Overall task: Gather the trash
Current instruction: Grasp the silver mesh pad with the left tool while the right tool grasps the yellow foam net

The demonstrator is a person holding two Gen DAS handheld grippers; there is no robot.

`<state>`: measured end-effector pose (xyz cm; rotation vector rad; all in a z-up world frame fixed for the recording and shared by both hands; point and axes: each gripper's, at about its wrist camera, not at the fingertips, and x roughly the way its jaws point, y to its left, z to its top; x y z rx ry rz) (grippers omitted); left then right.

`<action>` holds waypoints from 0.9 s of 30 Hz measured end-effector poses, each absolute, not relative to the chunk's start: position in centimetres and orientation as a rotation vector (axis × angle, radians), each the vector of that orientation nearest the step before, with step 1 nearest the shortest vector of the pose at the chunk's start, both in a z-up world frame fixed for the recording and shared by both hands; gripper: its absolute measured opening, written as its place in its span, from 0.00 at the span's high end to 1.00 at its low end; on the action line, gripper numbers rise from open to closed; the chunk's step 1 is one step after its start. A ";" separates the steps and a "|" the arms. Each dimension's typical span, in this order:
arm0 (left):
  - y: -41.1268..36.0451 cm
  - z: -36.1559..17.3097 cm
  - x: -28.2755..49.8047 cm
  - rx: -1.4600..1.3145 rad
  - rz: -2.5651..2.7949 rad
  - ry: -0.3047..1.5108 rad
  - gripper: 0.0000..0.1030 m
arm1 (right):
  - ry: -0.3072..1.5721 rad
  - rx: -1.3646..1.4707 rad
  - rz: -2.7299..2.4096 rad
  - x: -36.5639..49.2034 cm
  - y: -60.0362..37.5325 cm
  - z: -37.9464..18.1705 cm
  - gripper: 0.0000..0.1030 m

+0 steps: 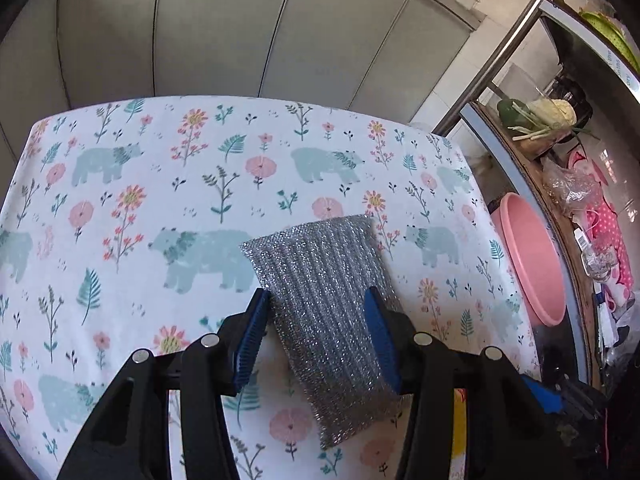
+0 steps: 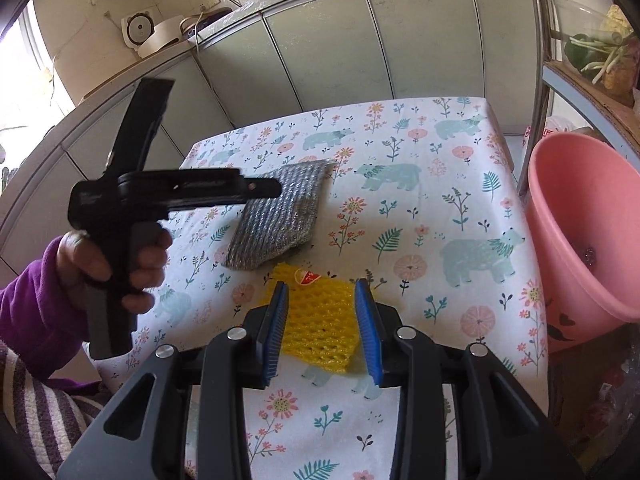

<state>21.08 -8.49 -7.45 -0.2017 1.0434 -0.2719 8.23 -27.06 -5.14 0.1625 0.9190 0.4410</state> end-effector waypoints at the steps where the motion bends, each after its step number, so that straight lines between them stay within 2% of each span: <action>1: -8.9 -7.4 21.4 -0.190 -0.270 1.046 0.53 | 0.921 0.162 0.443 8.2 -27.0 -5.2 0.66; 21: -12.4 -8.0 16.9 0.047 -0.184 1.039 0.52 | 0.922 0.152 0.424 8.5 -27.9 -5.9 0.66; 24: -12.2 -8.0 16.5 0.067 -0.184 1.031 0.52 | 0.932 0.156 0.417 8.6 -28.1 -6.1 0.57; 27: -12.4 -8.1 16.2 0.074 -0.177 1.018 0.52 | 0.970 0.149 0.421 9.0 -27.7 -6.9 0.56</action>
